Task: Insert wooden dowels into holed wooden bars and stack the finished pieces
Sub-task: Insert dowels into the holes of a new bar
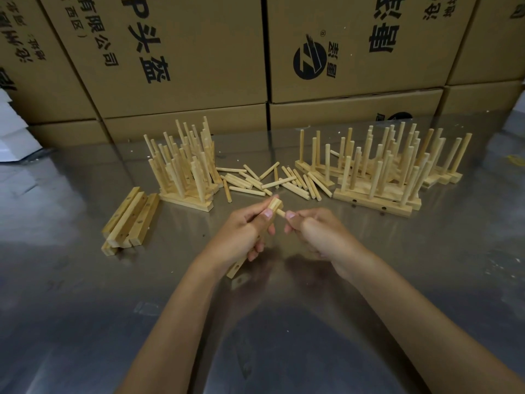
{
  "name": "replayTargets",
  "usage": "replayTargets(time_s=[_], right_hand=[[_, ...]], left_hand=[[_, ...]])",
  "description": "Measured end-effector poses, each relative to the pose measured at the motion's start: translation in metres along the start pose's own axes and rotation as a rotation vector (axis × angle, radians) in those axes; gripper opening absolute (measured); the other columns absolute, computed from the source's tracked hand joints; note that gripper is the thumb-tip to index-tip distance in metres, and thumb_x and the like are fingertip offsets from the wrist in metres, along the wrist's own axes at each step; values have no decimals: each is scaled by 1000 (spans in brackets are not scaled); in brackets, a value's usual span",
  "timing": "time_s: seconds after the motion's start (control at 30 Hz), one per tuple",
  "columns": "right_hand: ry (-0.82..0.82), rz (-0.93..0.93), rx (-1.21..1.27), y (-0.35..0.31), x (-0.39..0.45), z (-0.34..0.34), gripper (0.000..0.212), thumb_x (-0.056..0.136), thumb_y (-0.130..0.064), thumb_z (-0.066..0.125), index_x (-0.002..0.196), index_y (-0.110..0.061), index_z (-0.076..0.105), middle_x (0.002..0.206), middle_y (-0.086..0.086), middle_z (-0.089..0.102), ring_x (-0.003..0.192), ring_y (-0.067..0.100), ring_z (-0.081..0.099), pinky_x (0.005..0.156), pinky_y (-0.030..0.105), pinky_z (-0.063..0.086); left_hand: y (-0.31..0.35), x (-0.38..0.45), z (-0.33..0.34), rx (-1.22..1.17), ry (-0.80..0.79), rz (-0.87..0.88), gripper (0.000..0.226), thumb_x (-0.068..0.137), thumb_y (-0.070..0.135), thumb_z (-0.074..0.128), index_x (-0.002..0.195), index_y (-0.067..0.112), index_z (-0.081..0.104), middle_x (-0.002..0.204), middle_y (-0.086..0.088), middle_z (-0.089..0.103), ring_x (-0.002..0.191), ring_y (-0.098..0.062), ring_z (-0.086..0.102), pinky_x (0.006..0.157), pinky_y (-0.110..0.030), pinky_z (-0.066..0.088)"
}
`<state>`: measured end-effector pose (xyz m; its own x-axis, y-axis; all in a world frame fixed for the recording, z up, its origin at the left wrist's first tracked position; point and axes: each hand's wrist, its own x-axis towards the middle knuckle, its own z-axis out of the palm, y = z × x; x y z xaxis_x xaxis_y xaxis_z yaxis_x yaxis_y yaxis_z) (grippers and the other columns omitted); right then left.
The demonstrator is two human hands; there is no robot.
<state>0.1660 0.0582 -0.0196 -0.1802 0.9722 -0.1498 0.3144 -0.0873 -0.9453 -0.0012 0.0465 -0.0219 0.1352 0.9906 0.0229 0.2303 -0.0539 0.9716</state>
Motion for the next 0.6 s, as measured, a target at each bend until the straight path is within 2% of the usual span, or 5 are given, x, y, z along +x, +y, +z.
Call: replayTargets(time_s=[0.2, 0.3, 0.37, 0.5, 0.6], right_hand=[[557, -441, -609, 12, 17, -19, 31, 104, -33, 33, 110, -20, 61, 108, -5, 63, 106, 18, 56, 82, 33, 41], [329, -471, -880, 28, 33, -24, 46, 105, -26, 31, 150, -18, 34, 158, -3, 34, 151, 18, 14, 119, 39, 13], [223, -436, -943, 36, 41, -21, 48, 103, -27, 35, 150, -19, 33, 158, -1, 35, 152, 16, 11, 123, 41, 6], [535, -515, -922, 33, 43, -27, 27, 91, -19, 49, 115, -16, 61, 114, 2, 63, 116, 22, 48, 104, 36, 32], [428, -516, -927, 34, 42, -27, 33, 94, -21, 49, 126, -15, 58, 129, 2, 58, 132, 22, 40, 112, 39, 24]], left_hand=[[-2, 8, -12, -191, 297, -100, 38, 105, 17, 47, 143, 18, 52, 95, -10, 63, 56, -14, 56, 43, -26, 49], [-5, 11, -21, -276, 431, -148, 39, 105, 16, 48, 144, 12, 50, 94, -12, 63, 53, -15, 58, 43, -27, 52], [-6, 11, -24, -290, 470, -157, 39, 105, 16, 48, 143, 12, 51, 94, -13, 63, 53, -16, 59, 43, -28, 54], [-7, 12, -28, -302, 504, -158, 35, 105, 15, 48, 140, 15, 53, 94, -13, 63, 51, -16, 58, 42, -27, 53], [-8, 12, -26, -296, 515, -164, 37, 105, 16, 47, 142, 17, 52, 96, -14, 64, 52, -16, 59, 42, -26, 54]])
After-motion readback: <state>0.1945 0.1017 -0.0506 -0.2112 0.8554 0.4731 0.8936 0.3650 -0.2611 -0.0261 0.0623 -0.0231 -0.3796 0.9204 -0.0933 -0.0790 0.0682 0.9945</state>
